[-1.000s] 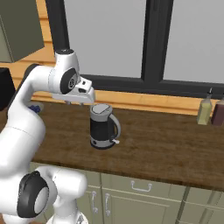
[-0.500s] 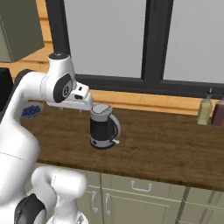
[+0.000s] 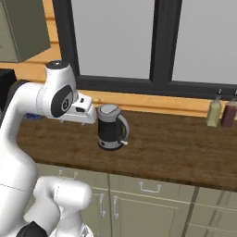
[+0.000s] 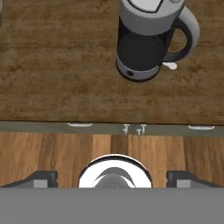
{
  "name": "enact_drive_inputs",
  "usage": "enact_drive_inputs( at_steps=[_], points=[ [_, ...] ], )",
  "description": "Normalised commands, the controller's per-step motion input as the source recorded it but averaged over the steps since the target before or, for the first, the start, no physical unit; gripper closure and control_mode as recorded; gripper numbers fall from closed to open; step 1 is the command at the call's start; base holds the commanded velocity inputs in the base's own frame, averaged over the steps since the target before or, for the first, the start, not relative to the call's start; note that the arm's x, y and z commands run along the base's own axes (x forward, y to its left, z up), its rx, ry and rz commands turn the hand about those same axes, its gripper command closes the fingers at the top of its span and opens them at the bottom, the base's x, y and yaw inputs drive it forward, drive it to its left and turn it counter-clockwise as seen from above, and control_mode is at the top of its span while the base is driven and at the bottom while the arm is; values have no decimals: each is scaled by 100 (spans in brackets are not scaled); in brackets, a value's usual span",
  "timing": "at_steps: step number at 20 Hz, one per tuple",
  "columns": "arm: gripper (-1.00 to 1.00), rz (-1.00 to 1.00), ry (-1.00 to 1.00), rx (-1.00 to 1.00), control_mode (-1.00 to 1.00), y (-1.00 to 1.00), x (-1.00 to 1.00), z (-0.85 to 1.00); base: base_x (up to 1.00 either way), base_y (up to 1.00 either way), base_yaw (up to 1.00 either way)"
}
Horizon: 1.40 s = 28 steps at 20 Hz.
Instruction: Navigate to the microwave.
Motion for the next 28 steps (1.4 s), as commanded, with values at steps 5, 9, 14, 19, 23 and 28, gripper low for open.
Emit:
enact_drive_inputs(
  at_steps=[5, 9, 14, 19, 23, 28],
  points=[
    [-100, 0, 0, 0, 100, 0, 0, 0, -73, 0, 32],
    [-100, 0, 0, 0, 100, 0, 0, 0, -35, 11, 70],
    [-100, 0, 0, 0, 100, 0, 0, 0, -1, 36, 75],
    [-100, 0, 0, 0, 100, 0, 0, 0, 2, 49, 73],
    [-100, 0, 0, 0, 100, 0, 0, 0, 20, 54, 73],
    [-100, 0, 0, 0, 100, 0, 0, 0, 40, 55, 72]
  ],
)
